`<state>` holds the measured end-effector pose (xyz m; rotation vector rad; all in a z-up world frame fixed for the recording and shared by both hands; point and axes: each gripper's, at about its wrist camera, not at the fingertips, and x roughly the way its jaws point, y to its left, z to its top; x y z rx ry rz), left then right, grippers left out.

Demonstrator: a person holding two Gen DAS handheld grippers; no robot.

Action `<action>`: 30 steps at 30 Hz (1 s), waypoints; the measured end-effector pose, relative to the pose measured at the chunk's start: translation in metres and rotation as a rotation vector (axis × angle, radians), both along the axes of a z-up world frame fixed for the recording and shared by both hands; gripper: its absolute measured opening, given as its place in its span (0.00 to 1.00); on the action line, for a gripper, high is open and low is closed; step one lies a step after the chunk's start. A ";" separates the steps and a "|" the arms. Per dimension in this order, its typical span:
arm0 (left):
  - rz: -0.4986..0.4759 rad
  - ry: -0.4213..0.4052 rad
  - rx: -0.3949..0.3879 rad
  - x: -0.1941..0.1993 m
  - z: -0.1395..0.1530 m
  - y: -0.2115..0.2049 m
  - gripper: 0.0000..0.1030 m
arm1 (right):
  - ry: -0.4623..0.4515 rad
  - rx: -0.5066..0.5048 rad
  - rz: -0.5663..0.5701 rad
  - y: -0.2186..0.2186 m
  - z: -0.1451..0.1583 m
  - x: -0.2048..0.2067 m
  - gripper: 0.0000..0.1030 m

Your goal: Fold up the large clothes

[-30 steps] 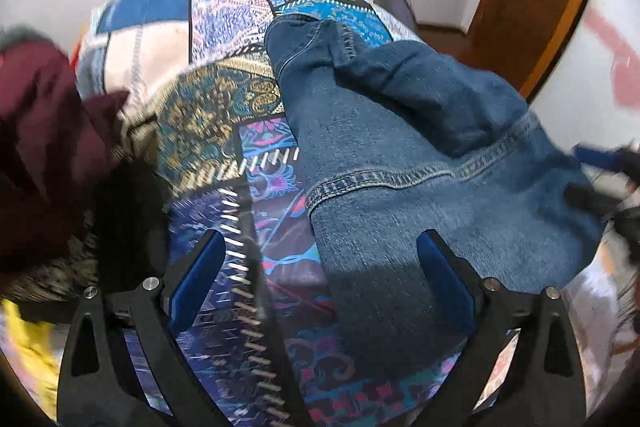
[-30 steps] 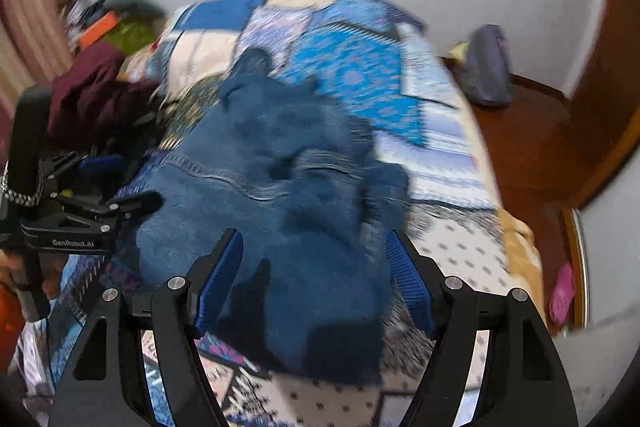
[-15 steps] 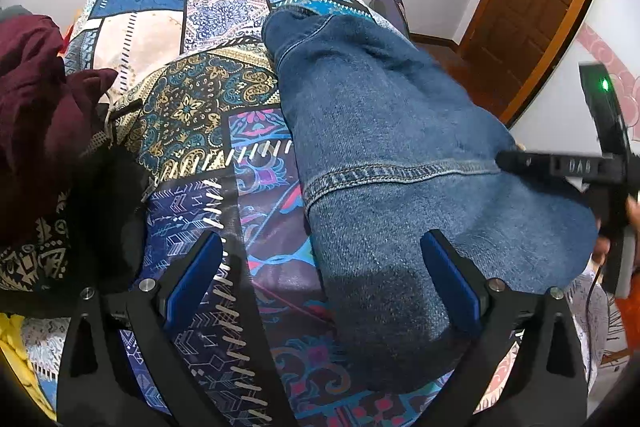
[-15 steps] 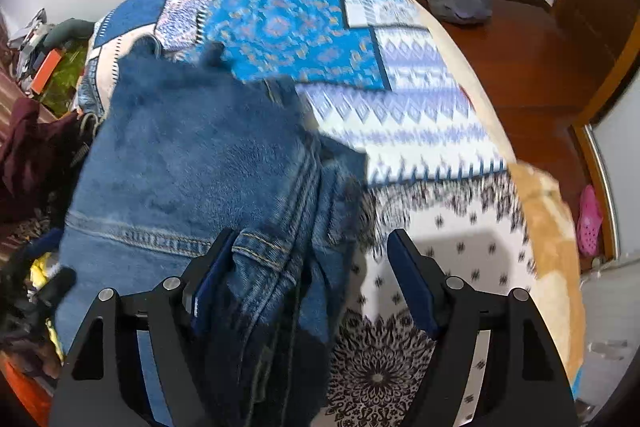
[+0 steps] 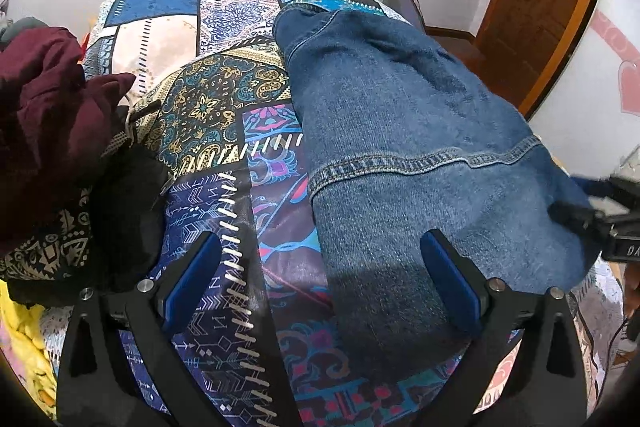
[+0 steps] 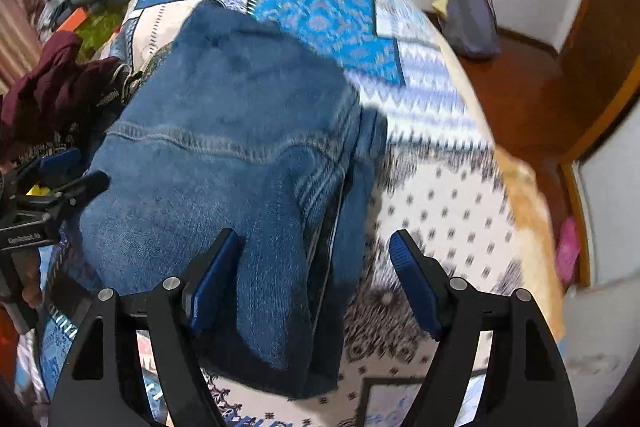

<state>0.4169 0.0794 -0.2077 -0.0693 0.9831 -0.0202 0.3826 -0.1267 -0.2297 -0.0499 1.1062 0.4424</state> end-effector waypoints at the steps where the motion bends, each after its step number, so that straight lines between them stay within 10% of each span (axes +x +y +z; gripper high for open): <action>1: 0.000 0.000 0.005 -0.001 0.000 0.000 0.98 | 0.015 0.026 -0.016 -0.004 -0.002 0.000 0.74; 14: -0.053 0.095 -0.135 0.044 0.019 0.011 0.97 | 0.025 0.164 0.007 -0.016 0.022 0.027 0.74; 26: -0.103 0.323 -0.411 0.090 -0.040 0.021 0.98 | 0.291 0.317 0.003 -0.019 -0.049 0.085 0.80; 30: -0.118 0.320 -0.374 0.102 -0.043 0.009 0.99 | 0.370 0.369 0.011 -0.012 -0.068 0.100 0.83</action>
